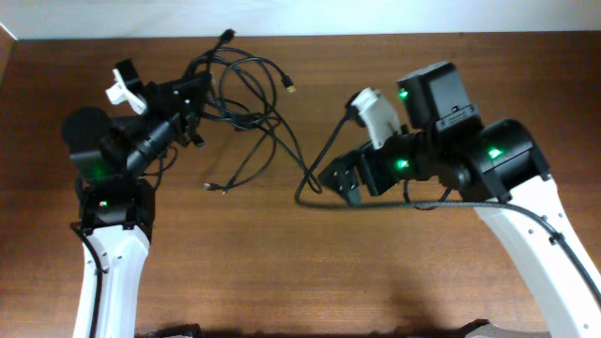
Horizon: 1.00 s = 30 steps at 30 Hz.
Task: Untangle cables
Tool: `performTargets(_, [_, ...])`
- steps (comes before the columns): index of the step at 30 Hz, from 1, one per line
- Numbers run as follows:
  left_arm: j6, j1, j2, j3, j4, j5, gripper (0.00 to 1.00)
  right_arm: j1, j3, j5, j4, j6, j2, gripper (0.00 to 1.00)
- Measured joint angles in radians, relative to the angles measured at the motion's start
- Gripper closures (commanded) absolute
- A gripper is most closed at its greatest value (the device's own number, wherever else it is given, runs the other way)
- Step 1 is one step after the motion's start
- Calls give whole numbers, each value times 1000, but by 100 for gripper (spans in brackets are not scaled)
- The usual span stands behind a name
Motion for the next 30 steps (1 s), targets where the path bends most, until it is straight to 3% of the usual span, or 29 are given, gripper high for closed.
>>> performTargets(9, [0, -142, 0, 0, 0, -28, 100, 90, 0, -10, 18, -60, 0, 2])
performTargets(11, [0, -173, 0, 0, 0, -33, 100, 95, 0, -9, 18, -61, 0, 26])
performTargets(12, [-5, -183, 0, 0, 0, -34, 100, 95, 0, -8, 18, -63, 0, 45])
performTargets(14, [-21, -200, 0, 0, 2, -33, 100, 95, 0, -5, 18, -68, 1, 96])
performTargets(23, [-35, -202, 0, 0, -26, -58, 100, 95, 0, -52, 10, -65, 42, 96])
performTargets(30, [21, -202, 0, 0, -270, -179, 100, 95, 0, -73, 39, -48, 19, 96])
